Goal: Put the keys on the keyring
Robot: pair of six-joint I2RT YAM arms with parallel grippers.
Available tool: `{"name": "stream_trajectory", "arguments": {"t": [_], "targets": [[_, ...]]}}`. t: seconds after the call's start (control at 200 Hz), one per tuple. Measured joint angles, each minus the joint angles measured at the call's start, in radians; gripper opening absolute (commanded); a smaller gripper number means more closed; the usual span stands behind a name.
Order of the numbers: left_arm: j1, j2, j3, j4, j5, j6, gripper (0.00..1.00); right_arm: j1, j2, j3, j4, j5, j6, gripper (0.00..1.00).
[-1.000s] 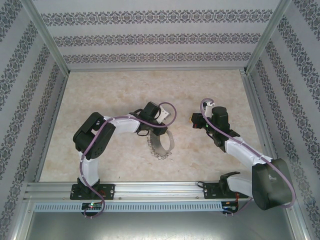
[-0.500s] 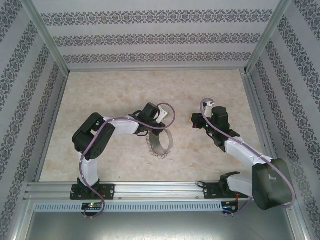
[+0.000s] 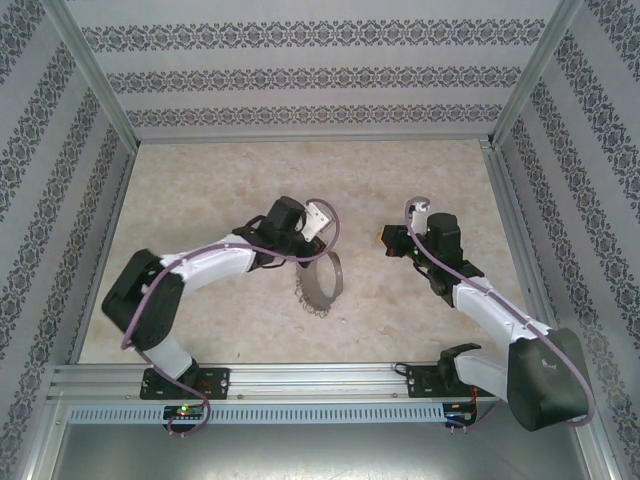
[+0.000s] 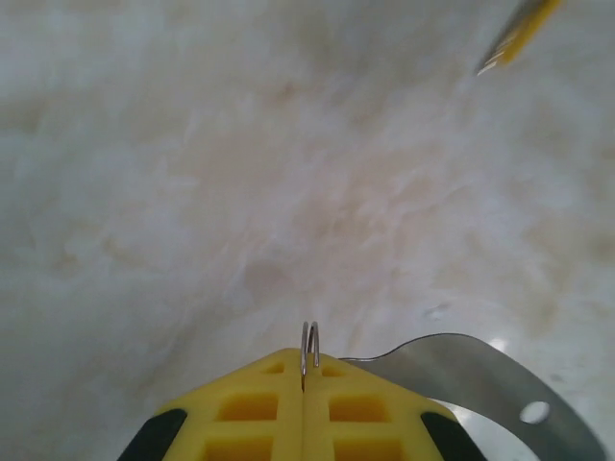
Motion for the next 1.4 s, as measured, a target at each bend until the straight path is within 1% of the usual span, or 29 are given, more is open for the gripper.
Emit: {"name": "stream_trajectory", "arguments": {"t": [0.085,0.17,0.375,0.52,0.814,1.014,1.399], "targets": [[0.001,-0.075,0.000,-0.013,0.053,0.035,0.00,0.000,-0.032,0.000,0.008,-0.043,0.000,0.00],[0.004,-0.126,-0.003,-0.021,0.130,0.086,0.00,0.009,-0.060,0.000,0.022,-0.082,-0.004,0.00],[0.038,-0.190,-0.048,-0.022,0.275,0.191,0.00,0.068,-0.099,0.028,0.026,-0.176,-0.050,0.00],[0.069,-0.222,-0.067,-0.022,0.331,0.239,0.00,0.126,-0.107,0.043,0.026,-0.224,-0.090,0.00],[0.074,-0.250,-0.071,-0.020,0.395,0.267,0.00,0.192,-0.108,0.055,-0.005,-0.271,-0.126,0.00],[0.074,-0.250,-0.073,-0.019,0.414,0.271,0.00,0.228,-0.103,0.095,-0.021,-0.293,-0.144,0.00],[0.074,-0.250,-0.073,-0.018,0.433,0.274,0.00,0.288,-0.030,0.178,-0.087,-0.295,-0.232,0.00]]}}
